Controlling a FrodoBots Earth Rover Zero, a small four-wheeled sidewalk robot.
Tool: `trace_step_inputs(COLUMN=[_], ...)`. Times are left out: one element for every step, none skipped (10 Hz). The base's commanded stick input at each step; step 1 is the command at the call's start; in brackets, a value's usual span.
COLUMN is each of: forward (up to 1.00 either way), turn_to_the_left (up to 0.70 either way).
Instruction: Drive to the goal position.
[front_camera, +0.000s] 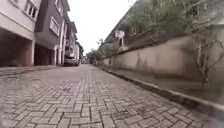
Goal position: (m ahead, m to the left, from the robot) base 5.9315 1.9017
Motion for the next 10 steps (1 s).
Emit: trace_step_inputs(forward=[0.69,0.66,0.68,0.7,0.7,0.7,0.7,0.7,0.7,0.7], turn_to_the_left=[0.0,0.0,0.0,0.0,0.0,0.0,0.0,0.0,0.0,0.0])
